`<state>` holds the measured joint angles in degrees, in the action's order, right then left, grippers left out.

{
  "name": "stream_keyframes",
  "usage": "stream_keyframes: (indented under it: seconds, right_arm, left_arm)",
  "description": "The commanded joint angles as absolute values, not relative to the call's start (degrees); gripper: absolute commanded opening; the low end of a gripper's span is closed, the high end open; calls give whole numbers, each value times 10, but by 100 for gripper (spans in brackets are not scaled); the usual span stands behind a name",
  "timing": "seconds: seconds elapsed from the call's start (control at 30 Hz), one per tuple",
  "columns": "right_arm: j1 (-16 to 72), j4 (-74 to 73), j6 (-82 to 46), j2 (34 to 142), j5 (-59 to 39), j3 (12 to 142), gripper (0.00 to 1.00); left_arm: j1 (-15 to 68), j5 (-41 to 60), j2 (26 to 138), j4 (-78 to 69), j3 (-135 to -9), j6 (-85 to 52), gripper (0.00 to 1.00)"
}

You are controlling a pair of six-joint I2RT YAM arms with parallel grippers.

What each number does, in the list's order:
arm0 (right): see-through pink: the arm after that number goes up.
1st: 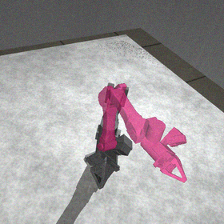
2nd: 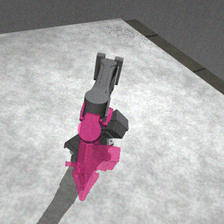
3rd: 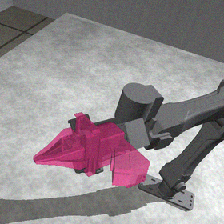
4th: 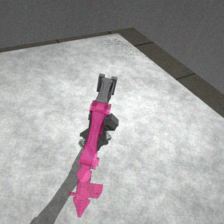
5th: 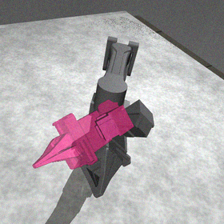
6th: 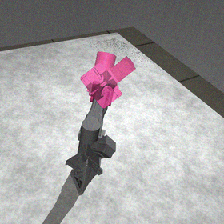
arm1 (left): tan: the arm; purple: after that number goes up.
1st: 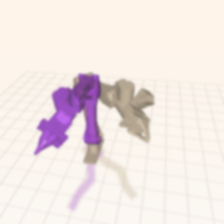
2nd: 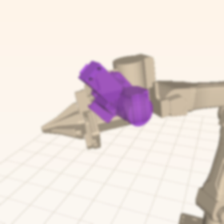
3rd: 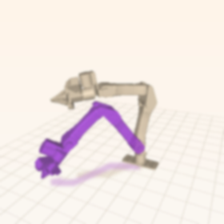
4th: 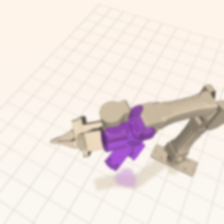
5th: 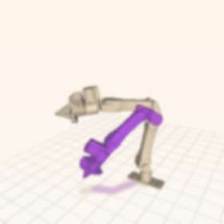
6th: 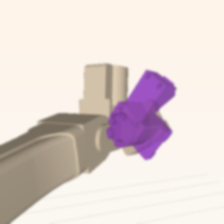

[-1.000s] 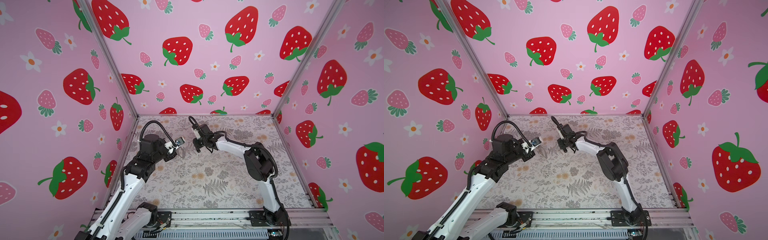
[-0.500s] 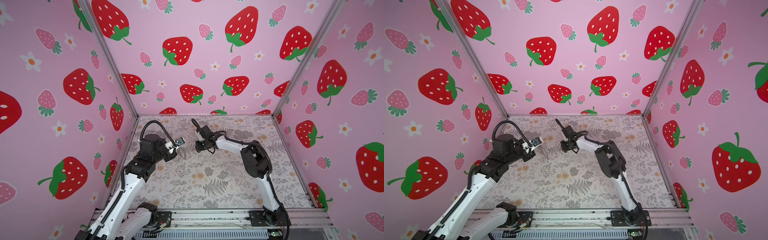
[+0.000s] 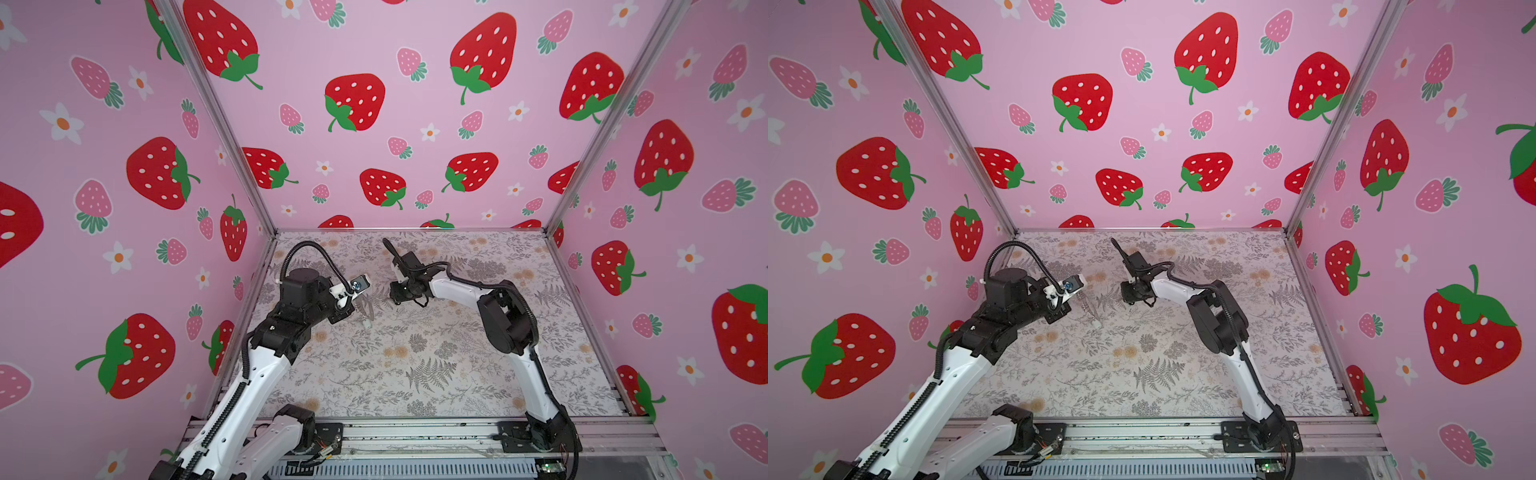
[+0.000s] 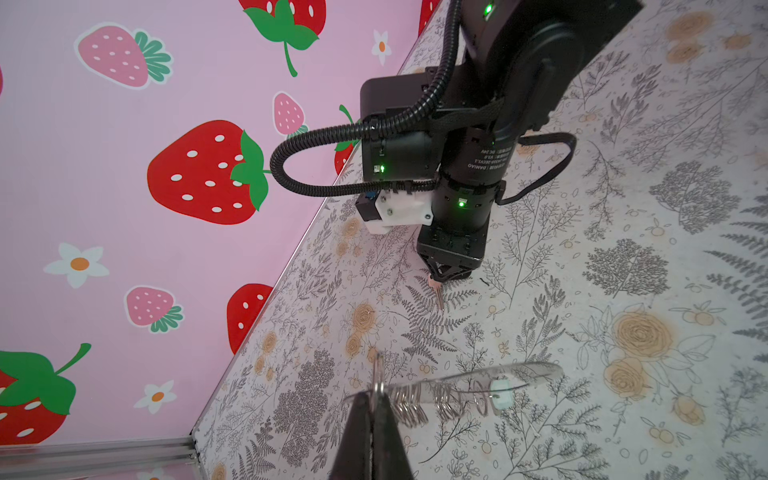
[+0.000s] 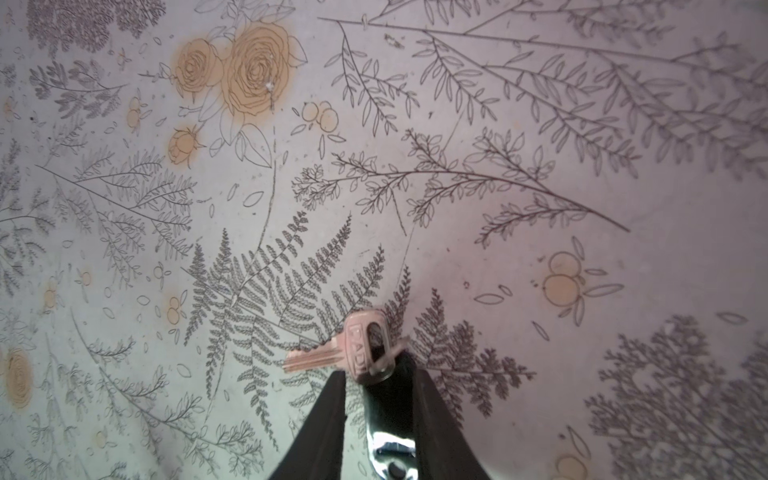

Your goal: Put the keys on the keyring

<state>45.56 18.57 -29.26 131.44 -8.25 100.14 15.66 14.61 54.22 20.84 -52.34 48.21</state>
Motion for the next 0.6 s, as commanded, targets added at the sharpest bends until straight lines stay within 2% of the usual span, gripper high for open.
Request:
stream_keyframes:
  seconds: [0.0,0.3,0.57]
  right_arm:
    - [452,174,-311,1332,-85,1018,30]
    - [448,164,-315,1344,-86,1027,27]
    - [448,163,-310,1345,-97,1032,20]
  left_arm:
    - [159,157,545,200,-544,495,0]
    - [159,156,551,200,-548,497,0]
    - [159,155,554,201,-550,496,0]
